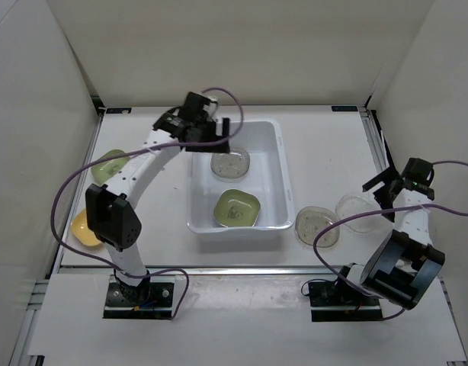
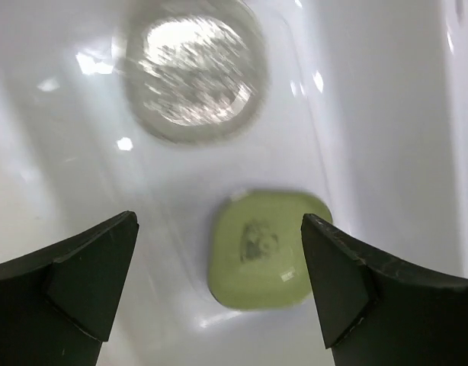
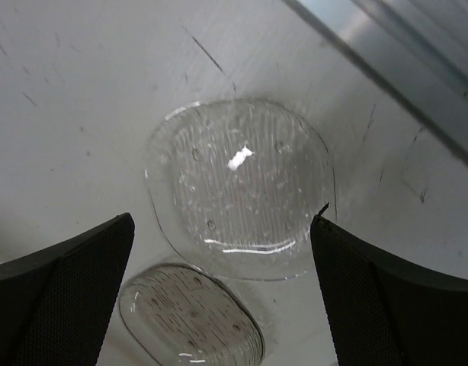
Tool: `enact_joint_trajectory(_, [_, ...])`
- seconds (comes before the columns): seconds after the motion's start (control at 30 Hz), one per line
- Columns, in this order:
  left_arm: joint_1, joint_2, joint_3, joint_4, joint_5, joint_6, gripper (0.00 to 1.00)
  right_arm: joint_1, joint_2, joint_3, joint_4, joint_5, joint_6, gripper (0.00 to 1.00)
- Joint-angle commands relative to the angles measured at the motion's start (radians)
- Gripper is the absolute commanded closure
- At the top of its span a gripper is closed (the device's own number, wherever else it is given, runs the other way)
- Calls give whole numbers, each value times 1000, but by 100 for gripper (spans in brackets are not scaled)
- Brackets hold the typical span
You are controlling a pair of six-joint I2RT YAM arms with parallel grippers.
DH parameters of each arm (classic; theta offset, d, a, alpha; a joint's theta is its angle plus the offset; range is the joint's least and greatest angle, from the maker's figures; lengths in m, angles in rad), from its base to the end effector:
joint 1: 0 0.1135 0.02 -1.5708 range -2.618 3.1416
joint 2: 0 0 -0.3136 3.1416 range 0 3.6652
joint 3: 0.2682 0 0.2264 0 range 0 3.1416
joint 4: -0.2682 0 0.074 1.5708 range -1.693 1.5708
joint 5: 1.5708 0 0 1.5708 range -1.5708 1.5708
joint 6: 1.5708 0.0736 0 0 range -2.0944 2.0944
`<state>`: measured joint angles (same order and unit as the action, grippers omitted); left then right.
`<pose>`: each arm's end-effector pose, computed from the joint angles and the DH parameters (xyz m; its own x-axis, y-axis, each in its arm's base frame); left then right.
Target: Place the plates into the plastic bin on the countertop
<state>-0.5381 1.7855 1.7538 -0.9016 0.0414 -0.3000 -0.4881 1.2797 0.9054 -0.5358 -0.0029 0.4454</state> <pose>0.3374 -0.2049 0.3544 -0.8168 0.1436 -0.5588 0.3055 0.9293 -0.2077 0.2171 -0.1150 0.2734 -0.4280 0.7150 -0.5528 0.7222 0.6383 0.2664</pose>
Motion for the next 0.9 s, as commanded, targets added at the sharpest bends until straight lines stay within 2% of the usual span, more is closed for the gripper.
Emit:
enact_joint_trajectory(0.0, [157,-74,7,95,-69,-73,1,-1,-68,-57,-41,3,67,1])
enact_joint_trajectory(0.1, [237,-83,7,96,-57,-90,1,-6,-80,-89,-102,119,88,1])
enact_joint_trajectory(0.37, [358,-184,-83,98,-95,-106,1,-21,-105,-230,-38,116,119,1])
enact_joint_trajectory(0.53, [406,-242,-143,98,-67,-108,1,-21,-92,-301,82,83,153,3])
enact_joint_trajectory(0.73, [415,-288,-201,104,-90,-106,1,-18,-83,-375,192,89,159,16])
enact_joint_trajectory(0.83, [420,-298,-215,104,-86,-108,1,-20,-74,-414,247,122,156,32])
enact_joint_trajectory(0.87, [418,-301,-217,104,-87,-110,1,-20,-74,-422,257,132,156,34])
